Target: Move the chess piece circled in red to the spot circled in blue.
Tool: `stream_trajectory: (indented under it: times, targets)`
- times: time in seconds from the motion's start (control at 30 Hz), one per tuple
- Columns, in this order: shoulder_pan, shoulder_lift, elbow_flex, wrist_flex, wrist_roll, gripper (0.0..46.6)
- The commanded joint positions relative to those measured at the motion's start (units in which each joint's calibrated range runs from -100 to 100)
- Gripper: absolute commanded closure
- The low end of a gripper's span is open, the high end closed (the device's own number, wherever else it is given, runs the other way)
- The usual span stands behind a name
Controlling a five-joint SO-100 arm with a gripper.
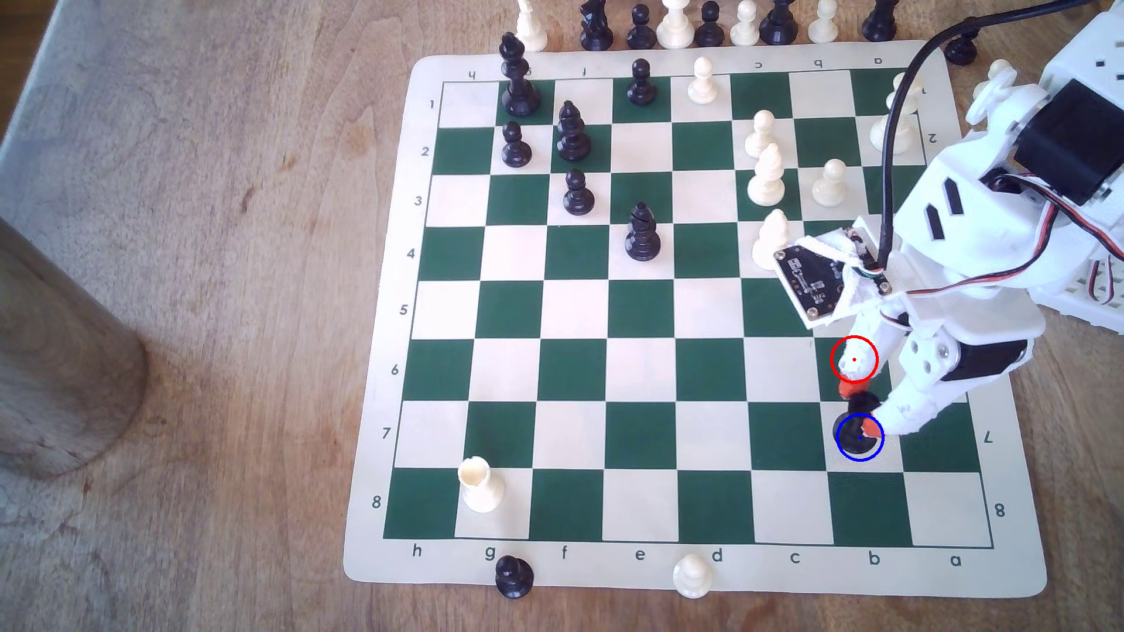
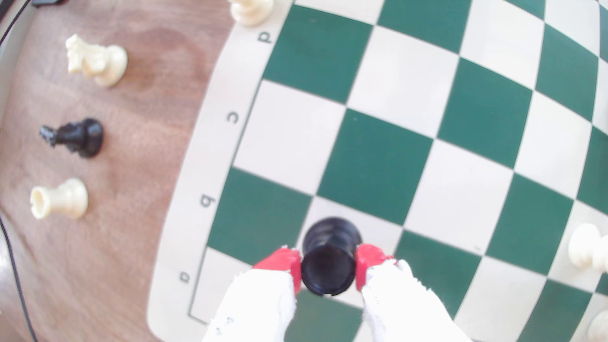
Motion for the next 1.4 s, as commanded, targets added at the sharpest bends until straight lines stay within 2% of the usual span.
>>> stream_trajectory:
  times: [0.0, 0.63, 0.73, 0.77, 0.8, 0.87, 1.03, 1.07, 1.37]
  targets:
    - [-0.43, 1.44, -1.76, -0.57, -0.15, 46.4]
    - [-0.90, 6.79, 0.33, -3.52, 0.00, 46.4]
    - [-0.51, 6.87, 0.06, -2.54, 0.54, 39.3]
    - [-0.35, 6.79, 0.06, -2.05, 0.78, 34.3]
    - [-0.35, 6.70, 0.06, -1.72, 0.98, 31.8]
    - [-0.04, 6.28, 0.06, -0.82, 1.37, 29.1]
    - [0.11, -0.77, 2.32, 2.62, 1.90, 16.6]
    - [-0.04, -3.66, 2.69, 5.16, 1.95, 15.3]
    - [2.38, -16.47, 6.95, 14.50, 2.64, 14.3]
